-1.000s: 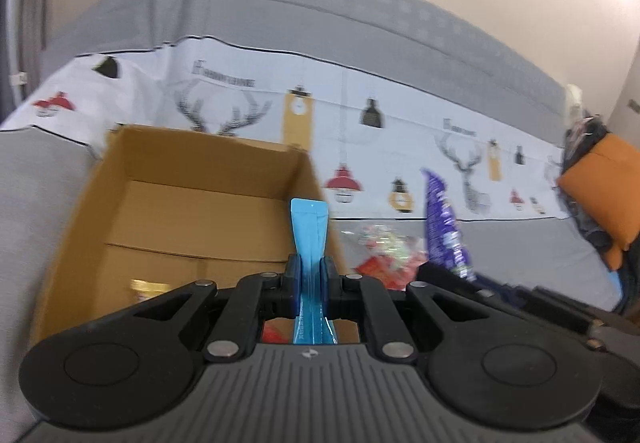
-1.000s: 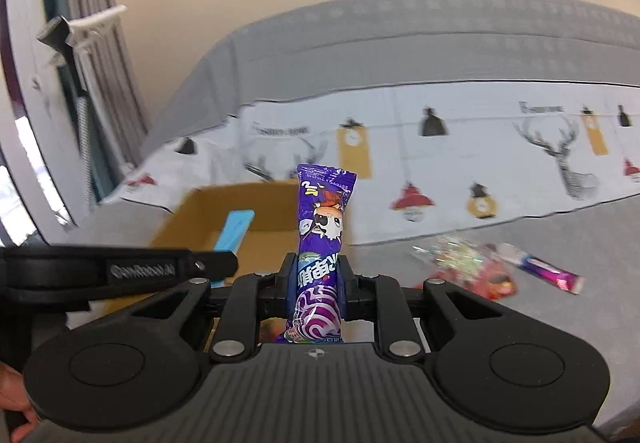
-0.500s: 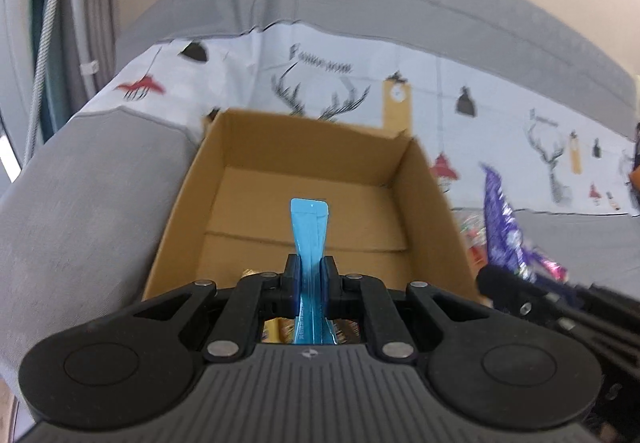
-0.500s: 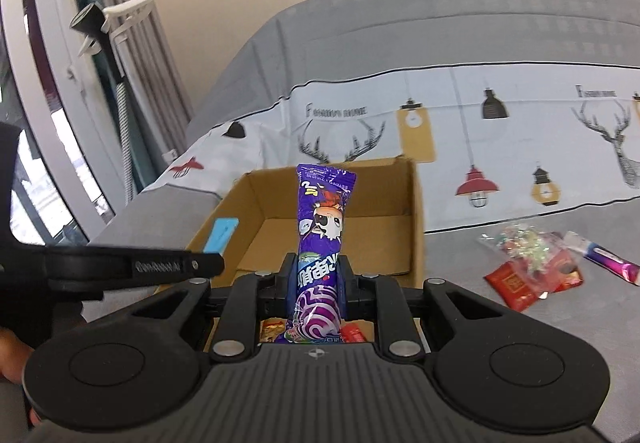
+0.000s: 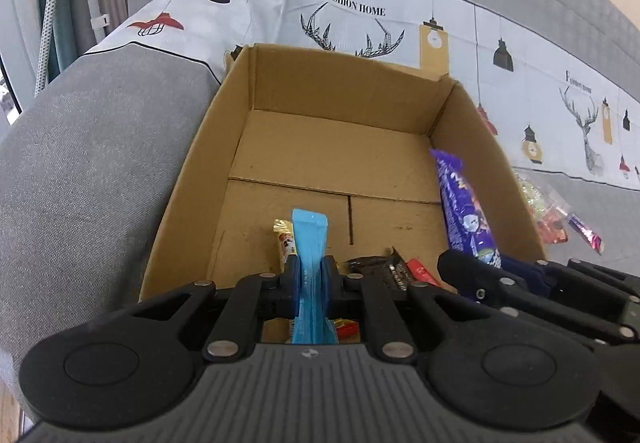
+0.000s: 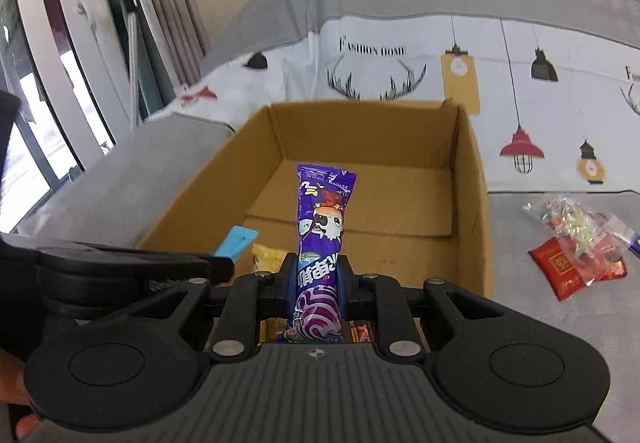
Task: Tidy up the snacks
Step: 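Carry both snacks into the box and open both tools to release them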
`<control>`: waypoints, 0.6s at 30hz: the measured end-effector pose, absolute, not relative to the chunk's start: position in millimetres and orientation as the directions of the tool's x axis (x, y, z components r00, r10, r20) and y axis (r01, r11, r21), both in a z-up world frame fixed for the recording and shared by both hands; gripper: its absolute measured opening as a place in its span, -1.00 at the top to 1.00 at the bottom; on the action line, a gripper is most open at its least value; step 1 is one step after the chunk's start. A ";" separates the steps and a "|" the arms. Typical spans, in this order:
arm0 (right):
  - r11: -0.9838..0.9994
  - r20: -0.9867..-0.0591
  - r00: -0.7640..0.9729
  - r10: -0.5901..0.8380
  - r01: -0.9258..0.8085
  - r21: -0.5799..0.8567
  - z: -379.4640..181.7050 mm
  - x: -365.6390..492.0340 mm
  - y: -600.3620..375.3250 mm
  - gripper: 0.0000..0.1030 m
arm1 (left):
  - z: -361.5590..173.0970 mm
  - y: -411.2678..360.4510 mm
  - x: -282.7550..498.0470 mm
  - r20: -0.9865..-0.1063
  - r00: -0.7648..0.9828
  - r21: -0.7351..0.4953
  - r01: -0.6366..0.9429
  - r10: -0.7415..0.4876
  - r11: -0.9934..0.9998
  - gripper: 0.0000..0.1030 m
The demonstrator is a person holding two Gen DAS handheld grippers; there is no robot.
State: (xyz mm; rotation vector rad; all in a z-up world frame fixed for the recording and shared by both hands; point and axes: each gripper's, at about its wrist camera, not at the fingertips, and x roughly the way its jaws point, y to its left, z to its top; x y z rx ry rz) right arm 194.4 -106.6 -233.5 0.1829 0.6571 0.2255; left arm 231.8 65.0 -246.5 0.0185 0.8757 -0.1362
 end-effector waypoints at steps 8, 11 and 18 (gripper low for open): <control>0.967 -0.649 0.728 0.222 -0.075 0.245 -268.4 202.4 -109.3 0.35 | -256.9 76.1 231.1 -0.795 0.602 -0.022 0.098 -0.076 0.995 0.30; 0.956 -0.563 0.787 0.250 -0.111 0.270 -256.6 186.6 -115.3 -0.59 | -233.1 79.1 210.3 -0.750 0.657 -0.047 0.057 -0.072 0.997 -0.46; 0.908 -0.442 0.840 0.313 -0.129 0.399 -231.2 163.8 -175.9 -0.88 | -193.1 40.1 185.2 -0.678 0.717 -0.064 0.158 -0.159 0.985 -0.66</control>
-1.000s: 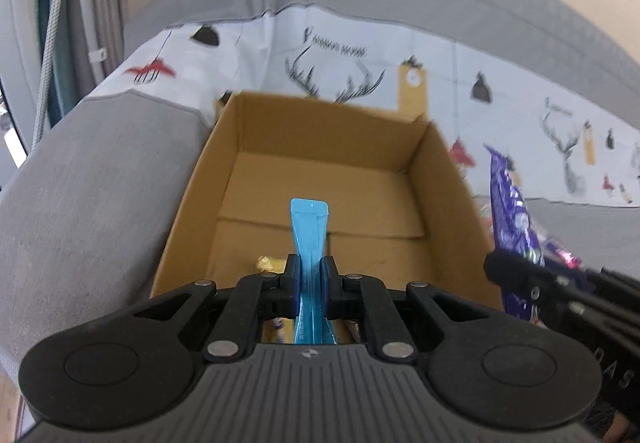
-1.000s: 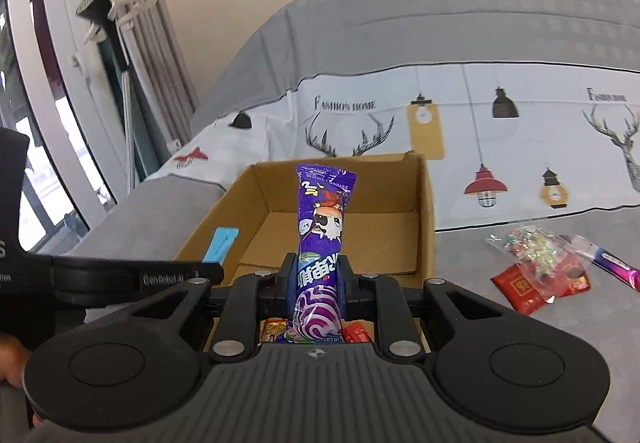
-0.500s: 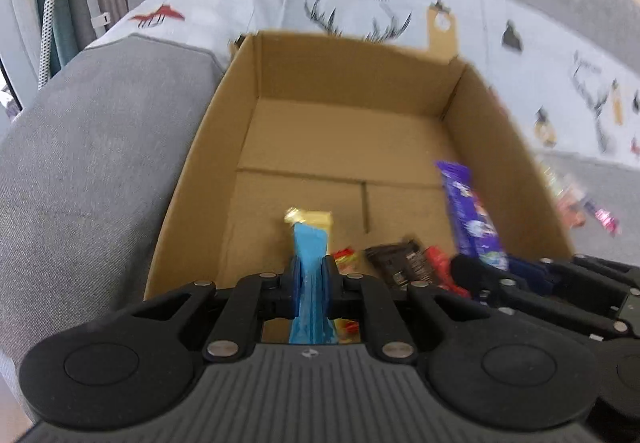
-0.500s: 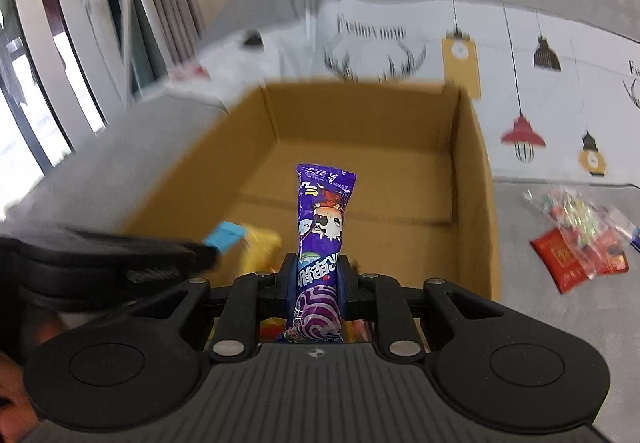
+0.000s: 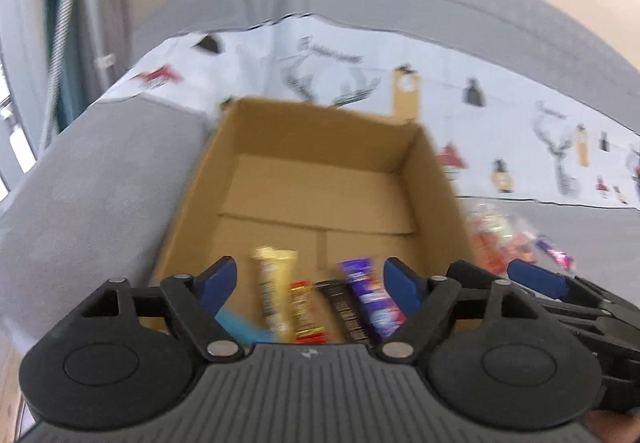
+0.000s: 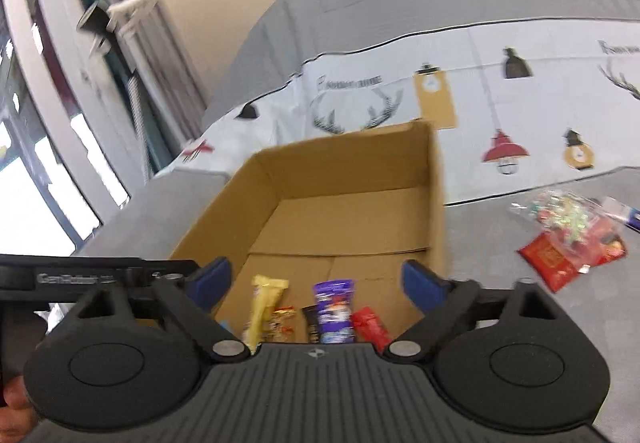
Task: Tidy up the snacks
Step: 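Carry both snacks into the box and open both tools to release them, then grasp the clear candy bag with the left tool while the right tool grasps the purple tube stick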
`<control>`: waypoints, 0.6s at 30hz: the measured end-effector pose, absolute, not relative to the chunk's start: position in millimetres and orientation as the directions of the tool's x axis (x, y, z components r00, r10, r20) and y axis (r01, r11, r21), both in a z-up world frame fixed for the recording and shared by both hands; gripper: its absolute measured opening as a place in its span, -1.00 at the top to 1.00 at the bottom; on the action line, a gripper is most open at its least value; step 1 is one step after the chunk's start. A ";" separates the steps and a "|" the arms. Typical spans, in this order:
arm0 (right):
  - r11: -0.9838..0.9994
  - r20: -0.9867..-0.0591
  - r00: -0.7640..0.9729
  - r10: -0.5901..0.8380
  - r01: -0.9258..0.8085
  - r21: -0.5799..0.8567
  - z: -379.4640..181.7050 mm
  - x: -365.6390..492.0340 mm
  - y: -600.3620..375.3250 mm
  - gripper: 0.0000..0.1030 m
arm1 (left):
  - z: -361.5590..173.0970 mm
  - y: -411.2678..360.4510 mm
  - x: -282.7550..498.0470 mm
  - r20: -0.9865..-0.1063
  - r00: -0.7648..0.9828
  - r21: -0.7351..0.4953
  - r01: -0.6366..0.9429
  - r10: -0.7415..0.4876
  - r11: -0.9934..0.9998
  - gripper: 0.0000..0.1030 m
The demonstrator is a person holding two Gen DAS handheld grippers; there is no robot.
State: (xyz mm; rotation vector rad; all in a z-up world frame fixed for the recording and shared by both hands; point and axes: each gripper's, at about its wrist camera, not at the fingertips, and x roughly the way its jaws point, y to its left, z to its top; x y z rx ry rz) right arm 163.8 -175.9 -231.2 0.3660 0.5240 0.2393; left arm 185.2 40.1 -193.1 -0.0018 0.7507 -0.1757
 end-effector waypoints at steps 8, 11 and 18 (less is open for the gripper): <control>0.938 -0.455 0.871 0.187 -0.020 0.347 -248.6 124.2 -273.6 -0.93 | -204.0 -89.2 202.9 -0.713 0.621 -0.120 0.351 -0.326 0.929 -0.67; 0.938 -0.462 0.875 0.144 0.029 0.346 -265.2 114.1 -310.6 -0.93 | -227.5 -136.0 217.2 -0.746 0.562 -0.143 0.389 -0.357 0.910 -0.67; 0.929 -0.518 0.855 -0.033 0.218 0.300 -314.9 119.2 -417.4 -0.93 | -279.5 -220.7 262.7 -0.793 0.511 -0.122 0.401 -0.332 0.908 -0.67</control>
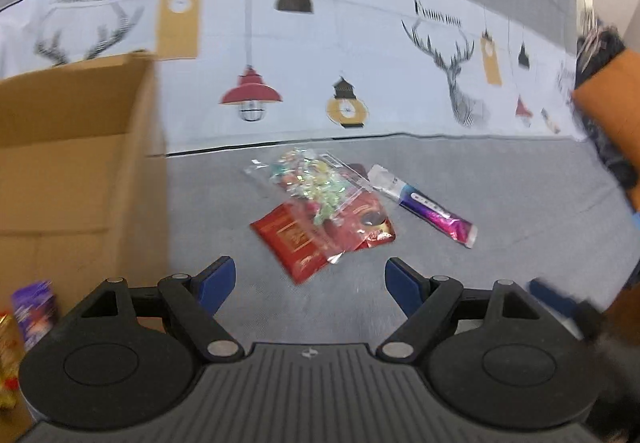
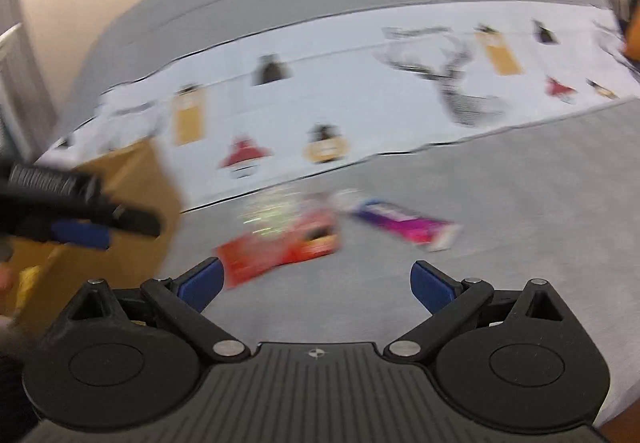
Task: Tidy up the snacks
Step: 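Grasp the clear candy bag with the left tool while the right tool grasps the purple tube stick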
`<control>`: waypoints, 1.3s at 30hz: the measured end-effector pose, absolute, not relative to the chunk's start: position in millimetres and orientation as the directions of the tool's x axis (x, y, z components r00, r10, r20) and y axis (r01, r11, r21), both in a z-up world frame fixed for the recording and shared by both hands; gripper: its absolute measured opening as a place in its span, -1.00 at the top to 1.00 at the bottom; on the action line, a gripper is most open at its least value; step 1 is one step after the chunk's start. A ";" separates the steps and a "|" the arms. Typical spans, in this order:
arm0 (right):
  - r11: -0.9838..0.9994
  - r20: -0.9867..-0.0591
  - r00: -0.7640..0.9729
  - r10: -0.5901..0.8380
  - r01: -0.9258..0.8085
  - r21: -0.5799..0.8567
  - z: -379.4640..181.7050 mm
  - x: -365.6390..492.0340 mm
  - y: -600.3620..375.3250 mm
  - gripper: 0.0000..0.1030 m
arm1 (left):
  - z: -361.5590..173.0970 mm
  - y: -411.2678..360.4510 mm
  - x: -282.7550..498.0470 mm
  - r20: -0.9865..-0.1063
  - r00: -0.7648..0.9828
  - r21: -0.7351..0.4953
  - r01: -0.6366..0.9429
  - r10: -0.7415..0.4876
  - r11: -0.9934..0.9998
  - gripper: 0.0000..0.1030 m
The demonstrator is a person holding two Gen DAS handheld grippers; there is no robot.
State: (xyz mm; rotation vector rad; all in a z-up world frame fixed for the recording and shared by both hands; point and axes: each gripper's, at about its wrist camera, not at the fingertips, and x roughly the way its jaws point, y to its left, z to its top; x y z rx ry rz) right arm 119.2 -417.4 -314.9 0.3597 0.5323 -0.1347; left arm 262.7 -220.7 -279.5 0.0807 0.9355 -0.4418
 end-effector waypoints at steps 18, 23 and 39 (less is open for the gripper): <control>0.988 -0.621 0.778 0.095 0.005 0.157 -372.3 242.2 -508.9 -0.91 | -377.9 -309.9 335.5 -0.811 0.505 0.005 0.513 -0.296 0.859 -0.47; 0.993 -0.645 0.757 0.108 -0.057 0.099 -389.3 261.3 -505.7 -0.57 | -372.6 -289.0 349.3 -0.808 0.449 -0.146 0.473 -0.381 0.869 0.76; 0.994 -0.630 0.774 0.054 0.020 0.110 -363.0 253.8 -496.9 0.56 | -351.8 -260.6 364.0 -0.796 0.422 -0.322 0.313 -0.434 0.894 -0.15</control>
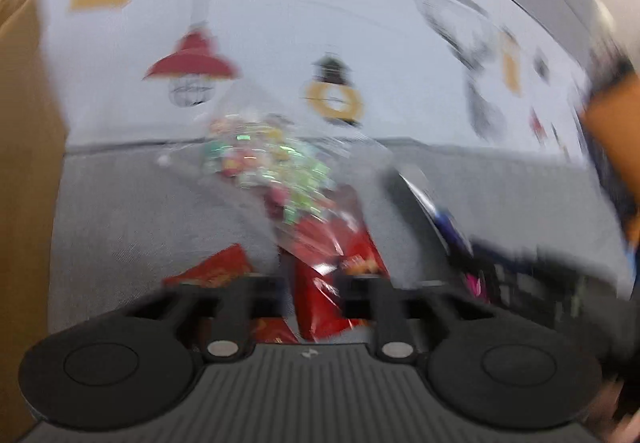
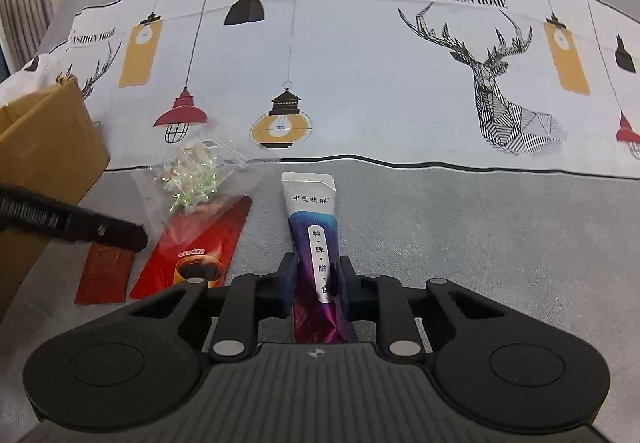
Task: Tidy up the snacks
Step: 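Grasp the clear candy bag with the left tool while the right tool grasps the purple tube stick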
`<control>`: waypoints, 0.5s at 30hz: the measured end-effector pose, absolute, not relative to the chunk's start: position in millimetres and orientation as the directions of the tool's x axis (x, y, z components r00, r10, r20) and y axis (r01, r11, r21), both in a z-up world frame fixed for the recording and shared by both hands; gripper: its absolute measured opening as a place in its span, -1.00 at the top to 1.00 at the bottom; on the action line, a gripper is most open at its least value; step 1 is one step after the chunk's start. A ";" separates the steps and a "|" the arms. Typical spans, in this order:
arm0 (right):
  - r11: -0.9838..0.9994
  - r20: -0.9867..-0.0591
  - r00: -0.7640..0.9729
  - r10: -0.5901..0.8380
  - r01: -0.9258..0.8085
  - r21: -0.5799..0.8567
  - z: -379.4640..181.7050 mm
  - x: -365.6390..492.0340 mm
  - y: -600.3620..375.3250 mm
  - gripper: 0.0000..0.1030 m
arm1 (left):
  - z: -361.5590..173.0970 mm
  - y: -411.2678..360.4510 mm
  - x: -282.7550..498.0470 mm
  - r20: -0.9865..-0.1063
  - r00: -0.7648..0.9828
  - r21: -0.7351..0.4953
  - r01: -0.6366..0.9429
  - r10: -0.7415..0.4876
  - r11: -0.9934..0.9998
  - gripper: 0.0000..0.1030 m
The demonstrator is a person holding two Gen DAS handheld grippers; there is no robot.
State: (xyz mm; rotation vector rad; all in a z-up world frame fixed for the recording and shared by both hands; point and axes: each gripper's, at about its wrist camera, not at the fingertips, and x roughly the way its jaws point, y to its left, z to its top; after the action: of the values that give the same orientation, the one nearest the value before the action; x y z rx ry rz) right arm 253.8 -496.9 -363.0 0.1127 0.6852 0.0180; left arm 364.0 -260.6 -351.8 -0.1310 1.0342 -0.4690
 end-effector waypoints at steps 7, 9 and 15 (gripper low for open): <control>0.992 -0.659 0.750 0.053 0.035 0.120 -369.3 262.4 -502.7 0.51 | -369.4 -253.3 418.9 -0.826 0.399 -0.417 0.043 -0.398 0.908 -0.91; 0.989 -0.664 0.745 0.066 0.040 0.143 -372.4 266.1 -505.3 0.36 | -369.2 -263.8 424.6 -0.810 0.427 -0.417 0.061 -0.401 0.907 -0.99; 0.991 -0.669 0.740 0.062 0.033 0.128 -382.6 274.8 -503.2 -0.31 | -371.9 -290.5 443.1 -0.793 0.474 -0.341 0.177 -0.383 0.923 0.35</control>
State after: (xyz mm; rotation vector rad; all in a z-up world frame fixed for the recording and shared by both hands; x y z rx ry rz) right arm 274.8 -503.2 -382.6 0.1344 0.7375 0.0162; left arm 443.1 -290.5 -371.9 -0.2239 1.0226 -0.3461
